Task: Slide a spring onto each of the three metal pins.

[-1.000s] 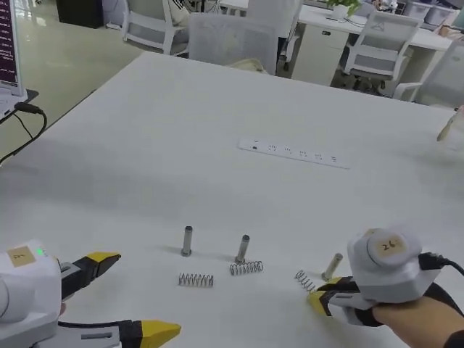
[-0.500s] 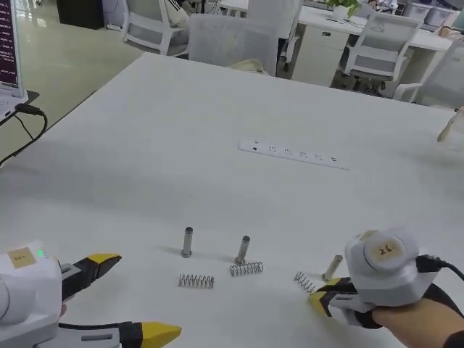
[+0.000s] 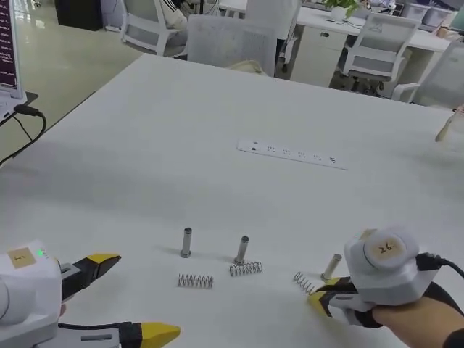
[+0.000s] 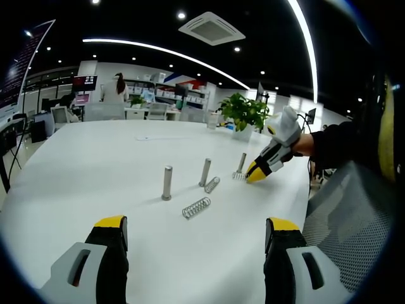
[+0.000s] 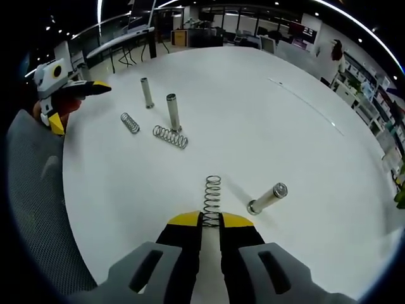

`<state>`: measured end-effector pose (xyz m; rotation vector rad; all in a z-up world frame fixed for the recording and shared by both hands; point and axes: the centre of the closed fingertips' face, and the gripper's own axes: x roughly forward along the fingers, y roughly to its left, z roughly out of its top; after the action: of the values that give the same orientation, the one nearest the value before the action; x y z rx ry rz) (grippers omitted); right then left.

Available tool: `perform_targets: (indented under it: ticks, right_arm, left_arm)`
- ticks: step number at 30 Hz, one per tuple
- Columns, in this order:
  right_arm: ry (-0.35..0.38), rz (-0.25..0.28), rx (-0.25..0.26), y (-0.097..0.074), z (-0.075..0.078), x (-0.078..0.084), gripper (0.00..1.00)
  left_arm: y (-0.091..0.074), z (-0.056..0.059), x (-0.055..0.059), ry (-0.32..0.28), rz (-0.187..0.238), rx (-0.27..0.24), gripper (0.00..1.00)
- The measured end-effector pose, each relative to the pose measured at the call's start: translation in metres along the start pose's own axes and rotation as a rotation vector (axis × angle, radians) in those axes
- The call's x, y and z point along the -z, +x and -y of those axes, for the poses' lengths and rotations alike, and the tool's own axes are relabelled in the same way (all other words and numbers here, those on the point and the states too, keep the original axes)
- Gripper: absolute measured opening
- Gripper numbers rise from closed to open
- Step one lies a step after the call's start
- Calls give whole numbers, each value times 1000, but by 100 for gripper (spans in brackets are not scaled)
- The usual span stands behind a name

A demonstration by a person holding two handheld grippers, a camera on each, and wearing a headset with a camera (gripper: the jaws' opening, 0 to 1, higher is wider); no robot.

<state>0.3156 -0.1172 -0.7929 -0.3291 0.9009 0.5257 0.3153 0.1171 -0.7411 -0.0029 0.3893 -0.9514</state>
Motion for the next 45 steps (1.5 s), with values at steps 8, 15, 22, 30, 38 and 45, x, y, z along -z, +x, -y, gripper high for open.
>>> perform_targets:
  ticks: [8, 15, 22, 30, 38, 45]
  right_arm:
    - [-5, 4, -14, -3, -5, -4, 8]
    - [-18, 9, -21, -8, -9, -7, 8]
    - [-35, 17, -38, -14, -17, -13, 8]
    - [-60, 25, -63, -19, -27, -22, 8]
    - [-80, 35, -85, -24, -36, -30, 8]
    - [-107, 34, -107, -27, -45, -35, 8]
  left_arm:
    - [0, 2, -1, 10, -5, 6, 87]
    - [0, 3, -4, 19, -2, 11, 87]
    - [0, 7, -7, 29, -1, 27, 85]
    - [0, 10, -14, 44, 1, 45, 85]
    - [2, 16, -18, 65, -6, 74, 83]
    - [3, 20, -20, 73, -12, 96, 81]
